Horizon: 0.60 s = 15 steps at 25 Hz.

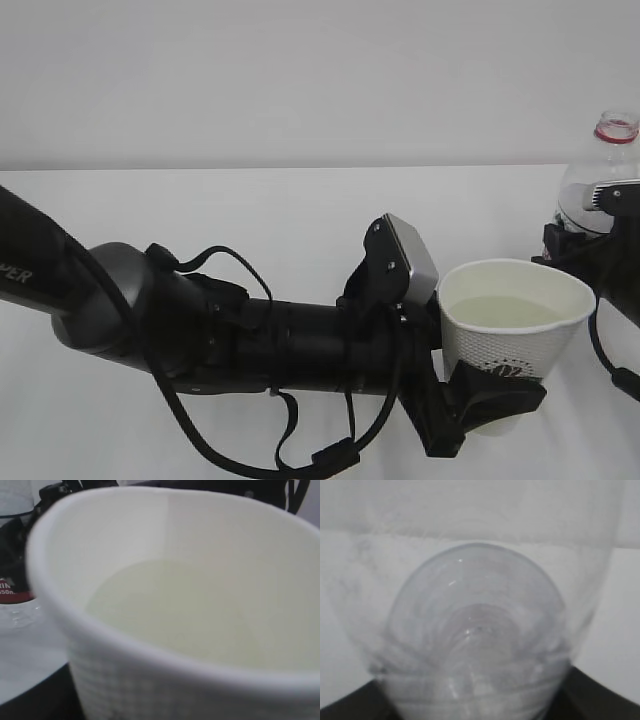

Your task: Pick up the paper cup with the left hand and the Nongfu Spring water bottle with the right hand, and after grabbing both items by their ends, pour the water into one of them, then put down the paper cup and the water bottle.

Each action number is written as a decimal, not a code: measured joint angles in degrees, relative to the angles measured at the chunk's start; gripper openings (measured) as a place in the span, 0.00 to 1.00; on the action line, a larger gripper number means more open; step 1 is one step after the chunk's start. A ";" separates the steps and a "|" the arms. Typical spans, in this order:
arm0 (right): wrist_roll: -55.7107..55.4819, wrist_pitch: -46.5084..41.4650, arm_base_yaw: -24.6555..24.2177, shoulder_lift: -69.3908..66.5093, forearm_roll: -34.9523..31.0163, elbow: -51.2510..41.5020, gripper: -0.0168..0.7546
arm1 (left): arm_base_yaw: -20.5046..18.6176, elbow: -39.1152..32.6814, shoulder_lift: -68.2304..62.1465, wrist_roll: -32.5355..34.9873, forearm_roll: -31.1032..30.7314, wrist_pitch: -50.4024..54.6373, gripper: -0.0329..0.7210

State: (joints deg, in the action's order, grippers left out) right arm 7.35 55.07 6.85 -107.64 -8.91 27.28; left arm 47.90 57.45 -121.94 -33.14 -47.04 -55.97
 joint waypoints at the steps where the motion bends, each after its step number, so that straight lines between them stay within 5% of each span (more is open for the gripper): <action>1: 0.00 -0.27 0.00 0.00 0.00 -0.10 0.56 | 0.00 0.00 0.00 0.00 0.00 0.00 0.72; 15: -6.58 -0.57 0.00 0.00 2.99 -0.24 0.56 | 0.00 0.00 0.00 0.00 0.00 0.00 0.72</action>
State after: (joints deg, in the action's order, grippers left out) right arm 0.76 54.50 6.85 -107.64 -5.92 27.04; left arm 47.90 57.45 -121.94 -33.14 -47.04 -55.97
